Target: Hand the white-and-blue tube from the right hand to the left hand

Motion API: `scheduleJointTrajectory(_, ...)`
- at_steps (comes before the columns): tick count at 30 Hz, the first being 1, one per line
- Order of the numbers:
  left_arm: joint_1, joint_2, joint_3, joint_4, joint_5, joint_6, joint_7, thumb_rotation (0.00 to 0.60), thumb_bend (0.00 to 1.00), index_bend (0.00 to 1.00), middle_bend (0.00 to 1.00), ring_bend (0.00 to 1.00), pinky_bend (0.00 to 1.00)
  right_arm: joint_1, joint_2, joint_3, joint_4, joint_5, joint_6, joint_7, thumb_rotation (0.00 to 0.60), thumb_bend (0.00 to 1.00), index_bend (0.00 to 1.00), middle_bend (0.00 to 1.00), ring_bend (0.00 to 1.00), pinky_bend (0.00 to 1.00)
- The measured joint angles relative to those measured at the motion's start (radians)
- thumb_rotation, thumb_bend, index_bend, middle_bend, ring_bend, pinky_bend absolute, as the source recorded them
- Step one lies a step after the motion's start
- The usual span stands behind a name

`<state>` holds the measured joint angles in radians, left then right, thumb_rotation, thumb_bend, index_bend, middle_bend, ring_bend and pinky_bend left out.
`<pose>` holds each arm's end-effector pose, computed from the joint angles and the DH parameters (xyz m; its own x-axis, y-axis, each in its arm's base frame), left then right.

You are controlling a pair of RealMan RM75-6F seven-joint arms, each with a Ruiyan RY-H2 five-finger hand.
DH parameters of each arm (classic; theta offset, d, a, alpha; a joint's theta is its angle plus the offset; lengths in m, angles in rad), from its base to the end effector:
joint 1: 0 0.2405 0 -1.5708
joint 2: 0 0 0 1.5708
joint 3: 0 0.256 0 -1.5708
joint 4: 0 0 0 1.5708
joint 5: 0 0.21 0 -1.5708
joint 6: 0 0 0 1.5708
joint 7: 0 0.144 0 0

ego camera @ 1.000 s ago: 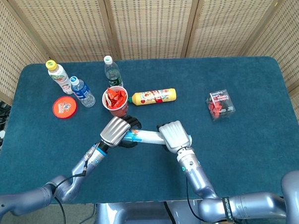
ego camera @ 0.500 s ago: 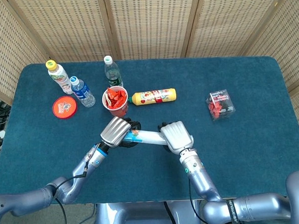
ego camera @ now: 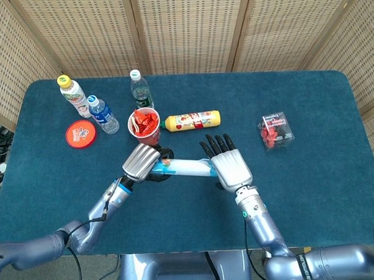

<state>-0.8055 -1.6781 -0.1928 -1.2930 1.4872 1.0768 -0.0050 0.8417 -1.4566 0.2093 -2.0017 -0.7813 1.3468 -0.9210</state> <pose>-0.0924 0.3484 -0.0304 0.2830 0.1367 0.9493 0.7771 -0.6129 -0.1434 -0.0677 -0.3025 0.0348 0.5496 -0.1259 0.8259 -0.8120 -0.3130 0.4926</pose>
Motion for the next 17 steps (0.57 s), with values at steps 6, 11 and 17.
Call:
scheduleJointTrajectory(6,0.007,0.02,0.005,-0.003,-0.005,0.006,-0.019,0.6,0.52,0.67,0.66,0.54,0.8,-0.073,0.087,-0.052,0.028,-0.134,0.059,0.066,0.6,0.0,0.0,0.0,0.0,0.0)
scheduleJointTrajectory(11,0.02,0.04,0.014,-0.009,-0.005,0.017,-0.046,0.6,0.52,0.67,0.66,0.54,0.8,-0.15,0.166,-0.109,0.091,-0.237,0.077,0.193,0.6,0.0,0.0,0.0,0.0,0.0)
scheduleJointTrajectory(17,0.05,0.071,0.041,-0.029,0.009,0.048,-0.071,0.6,0.52,0.67,0.66,0.54,0.8,-0.241,0.21,-0.18,0.285,-0.372,0.078,0.419,0.6,0.0,0.0,0.0,0.0,0.0)
